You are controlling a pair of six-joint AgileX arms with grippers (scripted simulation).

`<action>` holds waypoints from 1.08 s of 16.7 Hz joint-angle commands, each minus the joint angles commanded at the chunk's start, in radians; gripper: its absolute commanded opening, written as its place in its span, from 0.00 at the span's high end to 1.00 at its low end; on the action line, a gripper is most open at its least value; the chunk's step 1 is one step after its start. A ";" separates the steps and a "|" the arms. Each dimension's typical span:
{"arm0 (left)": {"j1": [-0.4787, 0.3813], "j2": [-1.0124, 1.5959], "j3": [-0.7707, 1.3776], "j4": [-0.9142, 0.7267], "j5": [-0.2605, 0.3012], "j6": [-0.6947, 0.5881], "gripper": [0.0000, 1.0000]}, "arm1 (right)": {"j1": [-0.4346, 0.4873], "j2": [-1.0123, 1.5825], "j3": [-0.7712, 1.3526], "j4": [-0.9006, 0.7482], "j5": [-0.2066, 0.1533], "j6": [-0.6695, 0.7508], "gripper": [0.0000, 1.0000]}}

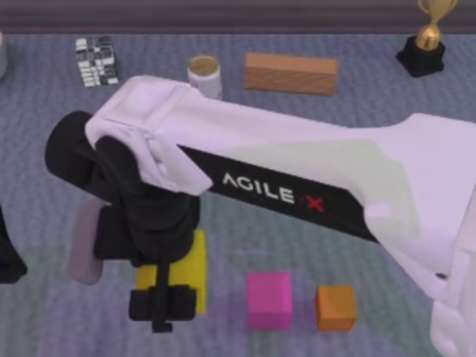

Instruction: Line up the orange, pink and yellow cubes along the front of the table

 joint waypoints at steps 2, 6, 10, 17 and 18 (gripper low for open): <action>0.000 0.000 0.000 0.000 0.000 0.000 0.00 | 0.000 0.000 0.000 0.000 0.000 0.000 1.00; 0.000 0.000 0.000 0.000 0.000 0.000 0.00 | -0.003 0.001 -0.019 0.018 -0.001 0.001 1.00; 0.000 0.000 0.000 0.000 0.000 0.000 0.00 | -0.004 0.018 -0.130 0.153 -0.001 0.004 1.00; 0.000 0.000 0.000 0.000 0.000 0.000 0.00 | 0.001 0.035 -0.217 0.252 0.000 0.001 1.00; 0.000 0.000 0.000 0.000 0.000 0.000 0.00 | 0.001 0.035 -0.217 0.252 0.000 0.001 0.92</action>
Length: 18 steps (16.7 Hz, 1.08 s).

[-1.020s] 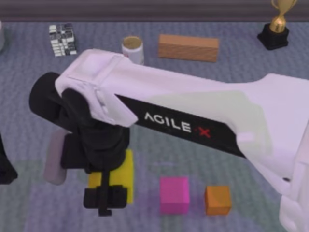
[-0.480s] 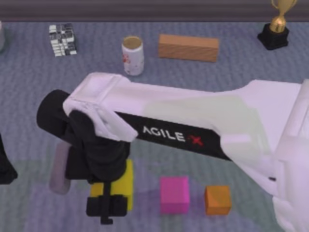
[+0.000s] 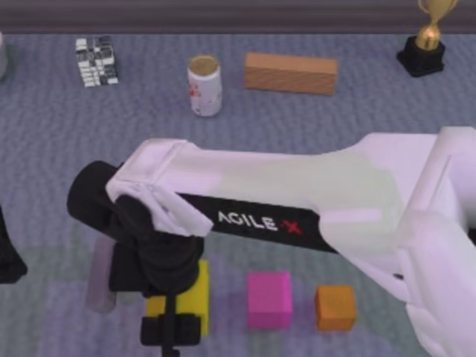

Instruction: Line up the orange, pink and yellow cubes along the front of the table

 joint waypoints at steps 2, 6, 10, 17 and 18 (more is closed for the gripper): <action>0.000 0.000 0.000 0.000 0.000 0.000 0.00 | 0.000 0.000 0.000 0.000 0.000 0.000 0.77; 0.000 0.000 0.000 0.000 0.000 0.000 0.00 | 0.000 0.000 0.000 0.000 0.000 0.000 0.47; 0.000 0.000 0.000 0.000 0.000 0.000 0.00 | 0.000 0.000 0.000 0.000 0.000 0.000 0.17; 0.000 0.000 0.000 0.000 0.000 0.000 0.00 | 0.000 0.000 0.000 0.000 0.000 0.000 0.00; 0.000 0.000 0.000 0.000 0.000 0.000 0.00 | 0.000 0.000 0.000 0.000 0.000 0.000 0.00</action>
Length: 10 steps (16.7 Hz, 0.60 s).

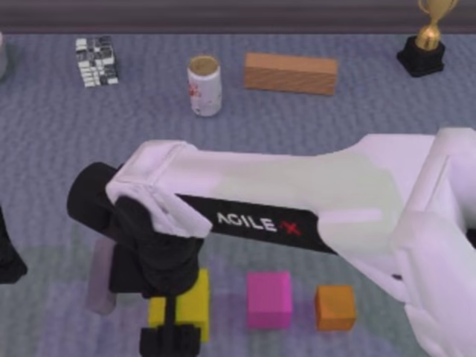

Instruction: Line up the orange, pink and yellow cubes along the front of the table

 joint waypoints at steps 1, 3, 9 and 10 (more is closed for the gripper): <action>0.000 0.000 0.000 0.000 0.000 0.000 0.00 | 0.000 0.000 0.000 0.000 0.000 0.000 0.00; 0.000 0.000 0.000 0.000 0.000 0.000 0.00 | -0.002 0.000 0.000 0.000 0.000 0.000 0.00; 0.000 0.000 0.000 0.000 0.000 0.000 0.00 | 0.004 -0.023 0.132 -0.165 -0.001 0.000 0.00; 0.000 0.000 0.000 0.000 0.000 0.000 0.00 | 0.006 -0.029 0.162 -0.201 -0.001 -0.001 0.00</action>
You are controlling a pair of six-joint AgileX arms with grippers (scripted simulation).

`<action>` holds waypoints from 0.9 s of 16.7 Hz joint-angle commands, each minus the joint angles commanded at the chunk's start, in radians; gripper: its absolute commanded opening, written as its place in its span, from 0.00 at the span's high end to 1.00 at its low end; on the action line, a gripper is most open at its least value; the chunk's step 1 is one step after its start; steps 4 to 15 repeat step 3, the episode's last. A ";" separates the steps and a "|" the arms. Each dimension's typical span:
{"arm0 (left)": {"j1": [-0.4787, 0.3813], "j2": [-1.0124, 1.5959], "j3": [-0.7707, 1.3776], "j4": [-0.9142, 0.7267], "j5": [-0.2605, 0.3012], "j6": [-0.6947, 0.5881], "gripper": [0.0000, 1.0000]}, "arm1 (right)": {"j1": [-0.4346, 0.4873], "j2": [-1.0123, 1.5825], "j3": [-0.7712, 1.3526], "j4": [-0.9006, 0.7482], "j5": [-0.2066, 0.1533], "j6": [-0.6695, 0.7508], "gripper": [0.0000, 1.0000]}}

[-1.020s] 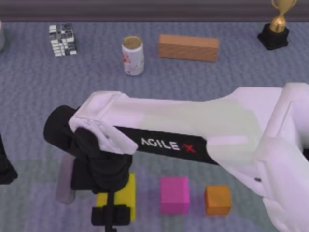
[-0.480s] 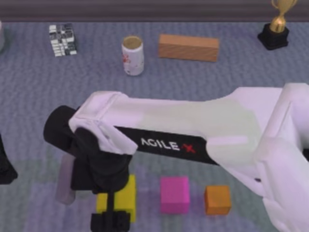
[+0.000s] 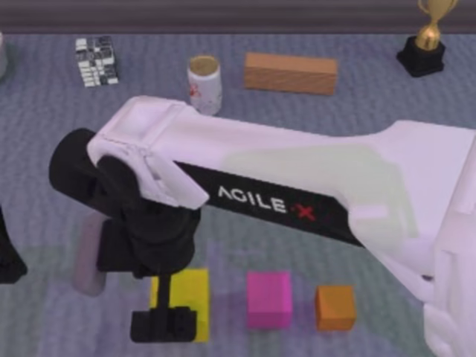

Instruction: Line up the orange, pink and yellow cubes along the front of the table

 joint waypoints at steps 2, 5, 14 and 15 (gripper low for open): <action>0.000 0.000 0.000 0.000 0.000 0.000 0.00 | 0.002 -0.011 0.038 -0.041 0.000 -0.001 0.00; 0.000 0.000 0.000 0.000 0.000 0.000 0.00 | 0.001 -0.013 0.043 -0.046 0.000 -0.001 0.00; 0.000 0.000 0.000 0.000 0.000 0.000 0.00 | 0.001 -0.013 0.043 -0.046 0.000 -0.001 0.00; 0.000 0.000 0.000 0.000 0.000 0.000 0.00 | 0.001 -0.013 0.043 -0.046 0.000 -0.001 0.00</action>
